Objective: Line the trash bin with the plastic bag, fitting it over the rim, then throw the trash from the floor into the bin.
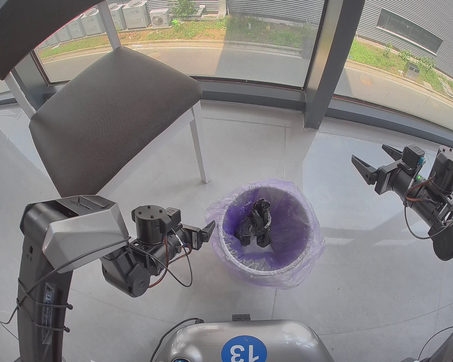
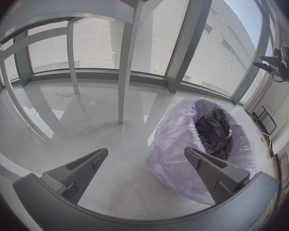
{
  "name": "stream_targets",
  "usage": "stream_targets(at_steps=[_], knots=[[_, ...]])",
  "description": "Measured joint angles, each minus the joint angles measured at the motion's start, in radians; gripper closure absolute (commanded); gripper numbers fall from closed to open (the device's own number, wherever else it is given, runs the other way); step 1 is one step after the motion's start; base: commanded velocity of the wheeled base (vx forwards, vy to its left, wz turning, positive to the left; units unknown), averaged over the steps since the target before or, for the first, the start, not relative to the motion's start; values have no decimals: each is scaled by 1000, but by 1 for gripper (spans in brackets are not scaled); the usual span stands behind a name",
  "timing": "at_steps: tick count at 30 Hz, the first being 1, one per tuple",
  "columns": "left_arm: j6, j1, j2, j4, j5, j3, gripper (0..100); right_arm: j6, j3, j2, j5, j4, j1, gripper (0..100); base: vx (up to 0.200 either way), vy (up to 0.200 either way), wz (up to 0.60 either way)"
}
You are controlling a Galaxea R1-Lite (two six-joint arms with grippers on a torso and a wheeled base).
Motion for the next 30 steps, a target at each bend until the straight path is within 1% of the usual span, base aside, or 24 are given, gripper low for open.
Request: stream_targets(at_steps=[4, 11, 16, 24, 30], knots=[[-1, 2, 52, 11, 0, -89, 0, 0, 0, -2, 0, 0, 0, 0, 0, 0, 0], [-2, 11, 139, 157, 0, -266, 0, 0, 4, -2, 0, -2, 0, 0, 0, 0, 0], [0, 24, 190, 226, 0, -359, 0, 0, 5, -1, 0, -2, 0, 0, 0, 0, 0], [5, 36, 249, 303, 1, -484, 0, 0, 7, 3, 0, -2, 0, 0, 0, 0, 0], [10, 41, 289, 318, 1, -543, 0, 0, 4, 10, 0, -1, 0, 0, 0, 0, 0]])
